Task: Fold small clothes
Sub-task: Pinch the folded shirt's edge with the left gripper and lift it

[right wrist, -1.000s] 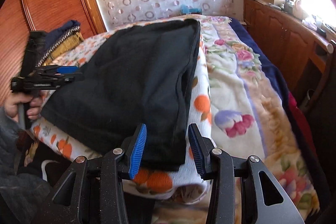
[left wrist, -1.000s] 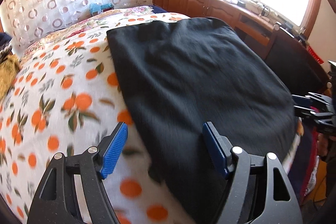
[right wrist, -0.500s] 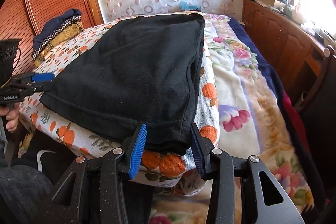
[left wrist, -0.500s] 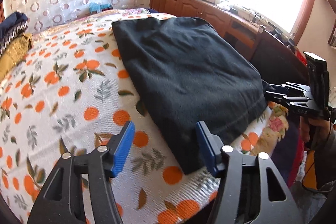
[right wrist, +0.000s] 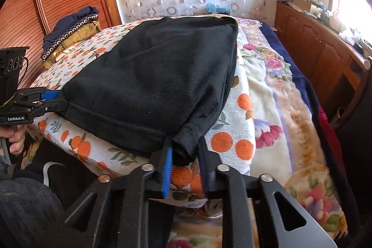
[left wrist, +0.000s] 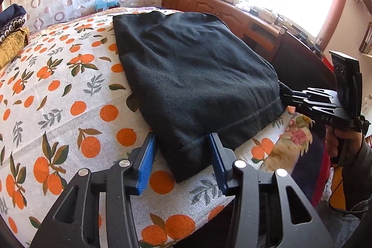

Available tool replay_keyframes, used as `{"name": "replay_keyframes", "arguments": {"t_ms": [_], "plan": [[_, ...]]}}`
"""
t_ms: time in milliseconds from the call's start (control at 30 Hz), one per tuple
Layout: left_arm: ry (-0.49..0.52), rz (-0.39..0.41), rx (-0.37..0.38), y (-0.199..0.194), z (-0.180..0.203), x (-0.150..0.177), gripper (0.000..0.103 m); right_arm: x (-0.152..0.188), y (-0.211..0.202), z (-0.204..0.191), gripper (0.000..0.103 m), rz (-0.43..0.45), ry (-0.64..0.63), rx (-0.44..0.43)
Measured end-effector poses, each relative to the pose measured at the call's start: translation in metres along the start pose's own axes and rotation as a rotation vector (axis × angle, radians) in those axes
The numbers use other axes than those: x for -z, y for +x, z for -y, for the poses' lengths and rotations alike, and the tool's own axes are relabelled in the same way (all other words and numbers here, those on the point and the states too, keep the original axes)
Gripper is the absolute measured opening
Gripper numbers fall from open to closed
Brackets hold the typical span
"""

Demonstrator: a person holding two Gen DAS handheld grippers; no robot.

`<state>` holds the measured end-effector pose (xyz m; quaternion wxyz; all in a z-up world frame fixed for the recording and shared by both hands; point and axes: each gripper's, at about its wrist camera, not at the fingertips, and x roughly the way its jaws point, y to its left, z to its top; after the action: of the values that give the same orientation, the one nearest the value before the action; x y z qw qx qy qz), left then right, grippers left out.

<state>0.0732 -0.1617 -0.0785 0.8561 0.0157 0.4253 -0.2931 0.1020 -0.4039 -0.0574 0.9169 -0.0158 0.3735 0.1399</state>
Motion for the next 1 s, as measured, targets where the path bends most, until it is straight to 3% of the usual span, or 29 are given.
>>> {"name": "replay_keyframes", "arguments": {"t_ms": [33,133,333,533,767,1000], "plan": [[0.002,0.007,0.000,0.000,0.000,0.001,0.023,0.000,0.000,0.001,0.015,0.004,0.001,0.001],[0.024,0.024,0.001,-0.004,0.003,0.000,0.013,0.000,-0.002,0.005,0.012,0.025,0.019,-0.003],[0.056,0.083,0.010,-0.022,0.012,-0.011,0.010,-0.001,-0.023,0.004,0.011,0.130,0.026,0.014],[0.049,0.138,0.069,-0.037,0.007,-0.042,0.009,-0.017,-0.031,0.001,0.010,0.188,-0.016,0.016],[0.057,0.203,0.074,-0.034,-0.009,-0.113,0.009,-0.071,-0.029,0.014,0.010,0.275,-0.045,0.044],[0.064,0.197,0.059,-0.001,-0.035,-0.174,0.008,-0.118,0.000,0.026,0.010,0.298,-0.073,0.071]]}}
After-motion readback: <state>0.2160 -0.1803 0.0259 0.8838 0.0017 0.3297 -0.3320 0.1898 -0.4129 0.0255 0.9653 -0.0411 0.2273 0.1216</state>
